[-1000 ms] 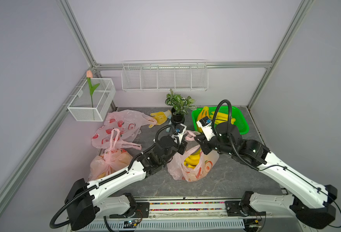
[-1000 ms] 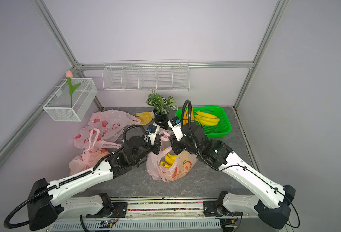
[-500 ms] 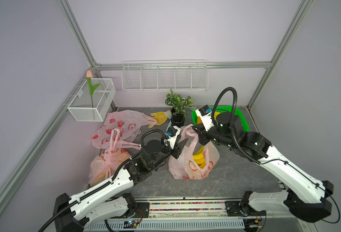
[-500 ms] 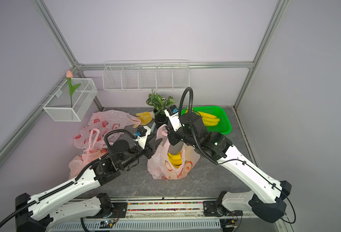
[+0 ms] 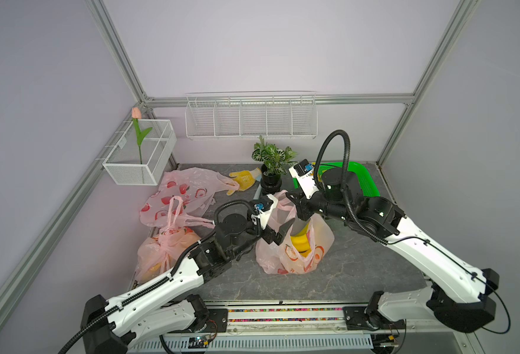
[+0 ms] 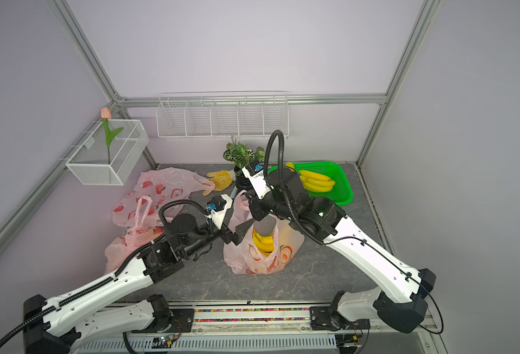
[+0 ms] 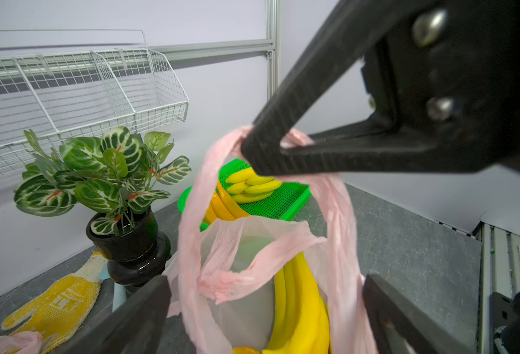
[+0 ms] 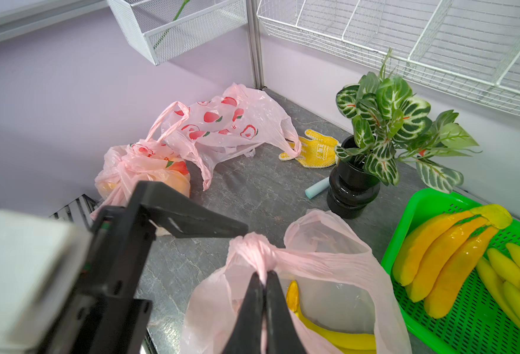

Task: Place the banana into a plastic bag & tie a knot
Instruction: Adjust the plastic bag at the center of the board.

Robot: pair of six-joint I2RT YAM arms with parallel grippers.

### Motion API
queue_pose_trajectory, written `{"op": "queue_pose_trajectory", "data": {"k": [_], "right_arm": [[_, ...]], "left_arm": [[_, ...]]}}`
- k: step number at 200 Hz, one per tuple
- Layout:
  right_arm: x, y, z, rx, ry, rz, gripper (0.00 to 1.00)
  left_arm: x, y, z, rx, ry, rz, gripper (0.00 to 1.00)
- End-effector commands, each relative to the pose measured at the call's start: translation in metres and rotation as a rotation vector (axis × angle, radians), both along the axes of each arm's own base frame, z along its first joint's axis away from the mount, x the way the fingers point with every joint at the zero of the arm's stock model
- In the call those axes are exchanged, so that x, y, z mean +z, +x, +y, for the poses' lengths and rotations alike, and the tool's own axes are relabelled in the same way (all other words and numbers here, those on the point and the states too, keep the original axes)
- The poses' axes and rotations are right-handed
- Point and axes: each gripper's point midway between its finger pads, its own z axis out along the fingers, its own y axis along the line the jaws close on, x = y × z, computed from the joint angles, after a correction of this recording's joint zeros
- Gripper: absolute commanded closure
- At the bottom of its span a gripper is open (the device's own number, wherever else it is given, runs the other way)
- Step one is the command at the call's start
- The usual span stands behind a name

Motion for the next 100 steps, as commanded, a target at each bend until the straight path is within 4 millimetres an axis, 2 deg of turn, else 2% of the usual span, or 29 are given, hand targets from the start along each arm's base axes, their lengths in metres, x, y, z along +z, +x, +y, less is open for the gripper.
{"op": "queue_pose_trajectory", "data": {"k": [1,21,46,79,100], "right_arm": [[0.012,-0.011,0.007,0.060,0.019,-0.018,0.93],[0.011,-0.018,0.010,0.084,0.012,-0.018,0.93],[0.005,-0.021,0.011,0.100,0.001,-0.002,0.93],[-0.004,-0.024,0.008,0.098,-0.005,0.017,0.93],[-0.002,-0.027,0.005,0.101,0.011,0.017,0.93]], "left_arm": [[0.003,0.015,0.002,0.068,0.032,-0.027,0.00],[0.005,0.024,0.006,0.126,0.027,-0.028,0.00],[0.014,0.020,0.001,0.092,-0.008,-0.057,0.00],[0.023,0.014,-0.003,0.050,-0.059,-0.086,0.08],[0.023,0.012,-0.006,0.028,-0.060,-0.092,0.17]]}}
